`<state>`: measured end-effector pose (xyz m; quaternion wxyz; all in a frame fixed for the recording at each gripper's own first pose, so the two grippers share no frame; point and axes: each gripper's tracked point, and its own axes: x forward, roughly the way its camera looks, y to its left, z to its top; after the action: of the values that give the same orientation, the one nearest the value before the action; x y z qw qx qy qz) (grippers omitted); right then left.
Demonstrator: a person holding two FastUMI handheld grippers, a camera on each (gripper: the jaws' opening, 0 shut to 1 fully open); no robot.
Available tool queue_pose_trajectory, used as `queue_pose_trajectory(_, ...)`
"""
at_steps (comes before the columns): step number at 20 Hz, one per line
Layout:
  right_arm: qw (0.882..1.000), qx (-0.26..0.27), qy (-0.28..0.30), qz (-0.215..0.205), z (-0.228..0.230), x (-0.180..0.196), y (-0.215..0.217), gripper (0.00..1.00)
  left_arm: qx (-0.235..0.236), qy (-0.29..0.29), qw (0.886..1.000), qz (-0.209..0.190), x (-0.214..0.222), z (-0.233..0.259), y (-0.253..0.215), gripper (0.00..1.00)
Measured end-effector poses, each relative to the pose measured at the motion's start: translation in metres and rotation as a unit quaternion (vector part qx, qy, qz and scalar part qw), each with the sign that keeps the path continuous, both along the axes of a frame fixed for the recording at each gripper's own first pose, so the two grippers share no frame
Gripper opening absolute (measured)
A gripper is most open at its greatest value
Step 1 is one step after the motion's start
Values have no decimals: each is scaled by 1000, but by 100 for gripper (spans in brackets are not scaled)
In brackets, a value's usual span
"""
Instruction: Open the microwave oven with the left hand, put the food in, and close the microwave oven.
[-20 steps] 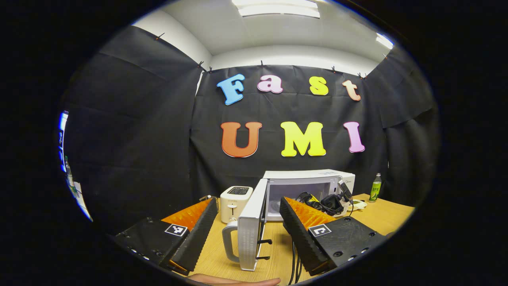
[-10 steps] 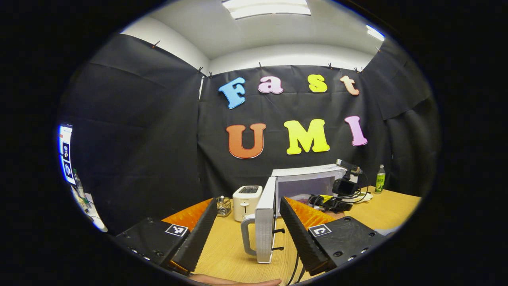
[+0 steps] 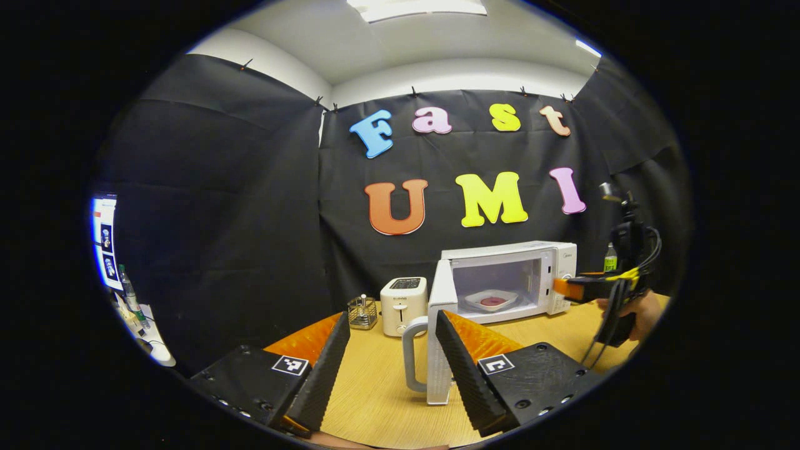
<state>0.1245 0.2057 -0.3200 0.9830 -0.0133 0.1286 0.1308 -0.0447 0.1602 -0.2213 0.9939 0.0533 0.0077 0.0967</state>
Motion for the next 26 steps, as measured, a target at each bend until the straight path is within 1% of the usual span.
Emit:
queue_pose_trajectory(1,1000,-8,-9,-1,10,-15,-13,91,3,-3,1000,16,2,-2,9,80)
queue_pose_trajectory(2,1000,-18,-18,-4,21,-28,-27,98,2,1,1000,15,4,-7,11,63)
queue_pose_trajectory(3,999,-27,-24,-4,29,-41,-39,98,-2,8,1000,13,5,-14,12,65)
queue_pose_trajectory(4,999,-33,-26,0,37,-55,-49,99,0,14,1000,16,8,-18,15,43)
queue_pose_trajectory(5,999,-44,-25,-1,43,-68,-61,98,3,15,1000,22,11,-21,19,42)
queue_pose_trajectory(6,998,-55,-28,-3,50,-77,-74,98,8,13,1000,27,11,-21,22,38)
queue_pose_trajectory(7,998,-58,-29,-6,57,-87,-84,98,19,8,999,42,13,-21,30,22)
queue_pose_trajectory(8,998,-53,-34,-7,67,-97,-92,98,20,11,999,43,19,-25,35,12)
queue_pose_trajectory(9,998,-43,-40,-5,79,-106,-97,99,15,15,999,34,22,-30,35,10)
queue_pose_trajectory(10,999,-33,-43,-5,88,-116,-102,98,7,17,1000,17,32,-34,30,10)
queue_pose_trajectory(11,999,-22,-47,-4,98,-125,-107,98,-5,26,1000,12,40,-40,35,10)
queue_pose_trajectory(12,999,-16,-49,2,107,-134,-109,98,-20,34,999,-9,44,-53,28,5)
queue_pose_trajectory(13,998,-12,-54,9,116,-142,-111,98,-33,24,999,-7,51,-54,33,7)
queue_pose_trajectory(14,998,-10,-60,14,126,-148,-113,98,-48,44,998,-15,57,-62,39,0)
queue_pose_trajectory(15,997,-9,-69,17,134,-154,-116,99,-59,47,997,-25,62,-68,40,0)
queue_pose_trajectory(17,996,-12,-85,19,146,-161,-120,98,-78,48,993,-70,66,-71,29,0)
queue_pose_trajectory(18,996,-14,-88,16,150,-164,-123,98,-80,42,992,-85,69,-68,26,0)
queue_pose_trajectory(22,995,-19,-99,11,157,-168,-131,98,-102,40,986,-129,71,-64,17,0)
queue_pose_trajectory(24,995,-13,-103,-2,164,-169,-141,98,-123,46,978,-160,71,-66,2,0)
queue_pose_trajectory(26,995,-1,-96,2,167,-174,-142,99,-132,47,971,-191,68,-63,-14,0)
